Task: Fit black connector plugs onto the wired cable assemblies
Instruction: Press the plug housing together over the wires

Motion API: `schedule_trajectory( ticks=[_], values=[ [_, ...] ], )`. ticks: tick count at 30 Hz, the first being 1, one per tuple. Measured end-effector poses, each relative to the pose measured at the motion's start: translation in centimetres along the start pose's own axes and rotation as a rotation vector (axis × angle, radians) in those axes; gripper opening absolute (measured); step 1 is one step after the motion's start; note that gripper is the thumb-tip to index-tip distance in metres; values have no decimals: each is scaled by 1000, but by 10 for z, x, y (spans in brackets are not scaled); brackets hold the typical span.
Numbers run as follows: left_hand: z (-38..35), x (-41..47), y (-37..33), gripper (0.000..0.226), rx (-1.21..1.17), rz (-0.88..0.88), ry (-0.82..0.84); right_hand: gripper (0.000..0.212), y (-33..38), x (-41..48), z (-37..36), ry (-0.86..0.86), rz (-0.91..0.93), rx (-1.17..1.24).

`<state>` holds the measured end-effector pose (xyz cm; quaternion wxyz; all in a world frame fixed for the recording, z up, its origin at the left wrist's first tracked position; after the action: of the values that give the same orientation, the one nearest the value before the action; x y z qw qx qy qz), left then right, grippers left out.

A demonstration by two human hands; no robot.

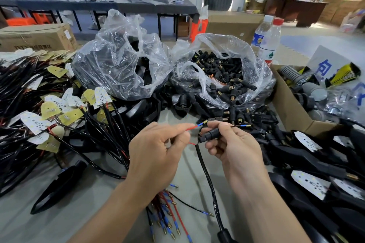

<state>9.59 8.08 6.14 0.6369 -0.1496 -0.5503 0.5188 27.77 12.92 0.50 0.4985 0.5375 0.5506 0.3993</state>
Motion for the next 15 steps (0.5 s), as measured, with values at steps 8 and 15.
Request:
schedule_trajectory(
  ticks=[8,15],
  values=[
    [-9,2,20,21,-182,191,28,27,0,1,6,-47,-16,76],
    [-7,1,18,25,-47,232,14,26,3,0,1,-39,6,134]
  ],
)
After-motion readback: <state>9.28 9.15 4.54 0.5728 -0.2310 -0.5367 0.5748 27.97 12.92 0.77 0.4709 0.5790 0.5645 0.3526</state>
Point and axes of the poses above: each hand's wrist, its own x-axis towards the middle knuckle, its own z-axis out of the back of the hand, y = z × x, the point moved 8 cm from there along x, towards the middle knuckle, and after that the axes turned 11 degrees about -x, right-handed, at the moved point
